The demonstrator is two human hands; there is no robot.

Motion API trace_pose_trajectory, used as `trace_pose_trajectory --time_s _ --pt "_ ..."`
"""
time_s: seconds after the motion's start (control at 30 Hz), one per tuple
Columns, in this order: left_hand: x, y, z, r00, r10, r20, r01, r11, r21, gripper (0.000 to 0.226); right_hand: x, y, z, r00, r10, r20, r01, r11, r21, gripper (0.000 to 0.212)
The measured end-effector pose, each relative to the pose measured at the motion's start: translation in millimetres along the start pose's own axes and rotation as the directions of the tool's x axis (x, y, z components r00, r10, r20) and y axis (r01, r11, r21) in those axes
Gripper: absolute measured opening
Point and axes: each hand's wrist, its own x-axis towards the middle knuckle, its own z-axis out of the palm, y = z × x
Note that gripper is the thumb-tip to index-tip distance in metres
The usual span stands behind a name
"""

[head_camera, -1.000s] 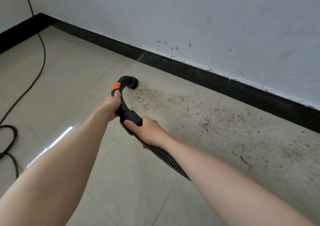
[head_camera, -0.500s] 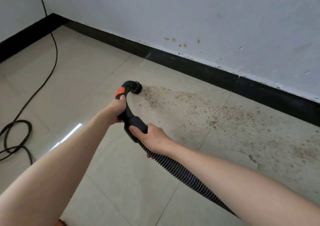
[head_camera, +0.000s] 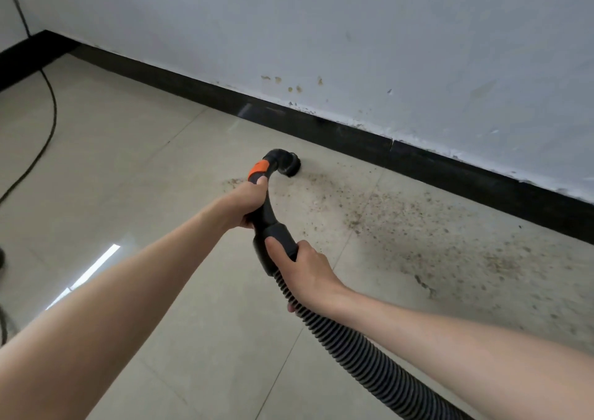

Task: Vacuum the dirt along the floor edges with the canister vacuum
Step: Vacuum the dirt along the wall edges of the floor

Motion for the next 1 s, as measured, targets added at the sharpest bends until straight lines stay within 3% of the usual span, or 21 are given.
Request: trace_pose_trajectory --time_s 0.37,0.5,0.7,0.87,1.0 --pt "-5 16 45 0.993 0.070 0.096 -0.081 0.991 0.107 0.045 -15 26 -9 0.982 0.071 -0.175 -0.063 0.997 0.050 0.059" --pt "1 8 43 0.992 0.068 0.106 -0.071 0.997 0.023 0.048 -7 31 -12 0.991 0.015 -0.133 -0.015 1.000 0.008 0.052" --pt "11 7 17 1.000 0.024 0.001 -0.023 0.981 -0.191 0.041 22 12 -23 0.997 -0.057 -0.044 0.056 0.998 -0.022 0.044" --pt "16 -9 -18 0.996 -0.018 -0.087 -0.011 0.945 -0.328 0.033 45 -6 -11 0.997 -0.047 0.063 0.050 0.998 -0.036 0.052" --pt "17 -37 -50 0.976 -0.092 -0.199 0.013 0.931 -0.364 0.045 53 -19 16 0.986 -0.050 0.157 0.065 0.994 -0.093 0.056"
